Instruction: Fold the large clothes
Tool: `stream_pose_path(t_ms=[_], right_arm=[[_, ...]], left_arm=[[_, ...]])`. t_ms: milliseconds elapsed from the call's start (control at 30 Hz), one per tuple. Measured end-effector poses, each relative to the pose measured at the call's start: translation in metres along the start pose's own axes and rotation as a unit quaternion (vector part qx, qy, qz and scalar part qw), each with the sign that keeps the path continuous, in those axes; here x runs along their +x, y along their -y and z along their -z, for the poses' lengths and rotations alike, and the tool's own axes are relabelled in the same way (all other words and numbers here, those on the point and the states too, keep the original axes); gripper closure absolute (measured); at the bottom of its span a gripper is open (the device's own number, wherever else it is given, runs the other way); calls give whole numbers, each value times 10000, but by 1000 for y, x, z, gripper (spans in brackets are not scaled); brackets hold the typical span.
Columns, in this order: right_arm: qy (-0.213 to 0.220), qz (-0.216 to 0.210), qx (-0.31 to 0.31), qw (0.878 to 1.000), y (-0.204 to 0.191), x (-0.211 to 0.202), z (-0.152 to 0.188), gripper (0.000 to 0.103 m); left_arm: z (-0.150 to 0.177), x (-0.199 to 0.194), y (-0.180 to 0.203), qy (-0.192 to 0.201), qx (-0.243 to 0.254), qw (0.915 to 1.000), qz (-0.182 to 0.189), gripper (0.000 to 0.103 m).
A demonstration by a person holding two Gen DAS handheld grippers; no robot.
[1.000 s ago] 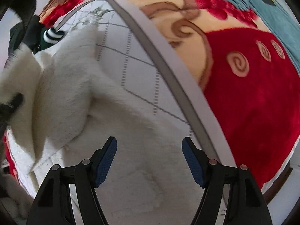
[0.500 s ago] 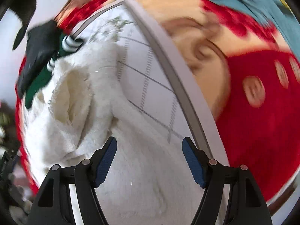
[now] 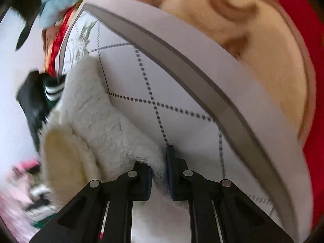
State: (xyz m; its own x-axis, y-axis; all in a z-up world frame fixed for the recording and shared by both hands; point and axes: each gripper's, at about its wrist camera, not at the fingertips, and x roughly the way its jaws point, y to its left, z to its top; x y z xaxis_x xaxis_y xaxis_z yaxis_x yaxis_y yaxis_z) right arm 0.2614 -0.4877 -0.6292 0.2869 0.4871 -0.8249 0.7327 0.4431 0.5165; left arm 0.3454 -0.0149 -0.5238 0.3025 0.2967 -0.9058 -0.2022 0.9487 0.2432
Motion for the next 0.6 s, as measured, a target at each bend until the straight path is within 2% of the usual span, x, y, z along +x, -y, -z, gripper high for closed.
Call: stream_pose_path(t_ms=[33, 100, 167, 200, 267, 333, 400, 433, 533, 567, 600], right_arm=[[-61, 86, -60, 9999, -3, -2, 1, 79], [81, 649, -666, 9956, -23, -20, 10, 67], [377, 1256, -1435, 9809, -47, -42, 26, 67], [502, 1422, -1591, 9757, -56, -53, 33, 67], [629, 1205, -1708, 9759, -71, -71, 36, 67], [687, 574, -1835, 9789, -92, -88, 42, 62], [540, 202, -2133, 9753, -116, -81, 44, 56], [399, 157, -2366, 9707, -131, -68, 44, 56], [221, 729, -3021, 9502, -151, -24, 49, 56], [392, 1458, -3225, 9344, -154, 0, 43, 56], [550, 1859, -3311, 9234, -149, 9, 38, 58]], left_arm=[[0, -4, 0, 5, 5, 10000, 16, 8], [1, -15, 3, 108, 91, 9999, -10, 8], [-1, -19, 7, 266, 219, 9992, -196, 8], [-2, -18, 9, 315, 278, 9987, -281, 8], [-7, -10, 15, 316, 307, 9984, -350, 8], [-12, 2, 20, 314, 268, 9986, -345, 8], [-17, 13, 25, 293, 313, 9983, -388, 8], [-19, 19, 27, 281, 330, 9983, -396, 8], [-24, 36, 29, 257, 425, 9977, -456, 7], [-23, 38, 29, 278, 450, 9976, -453, 5], [-24, 40, 29, 277, 471, 9977, -412, 3]])
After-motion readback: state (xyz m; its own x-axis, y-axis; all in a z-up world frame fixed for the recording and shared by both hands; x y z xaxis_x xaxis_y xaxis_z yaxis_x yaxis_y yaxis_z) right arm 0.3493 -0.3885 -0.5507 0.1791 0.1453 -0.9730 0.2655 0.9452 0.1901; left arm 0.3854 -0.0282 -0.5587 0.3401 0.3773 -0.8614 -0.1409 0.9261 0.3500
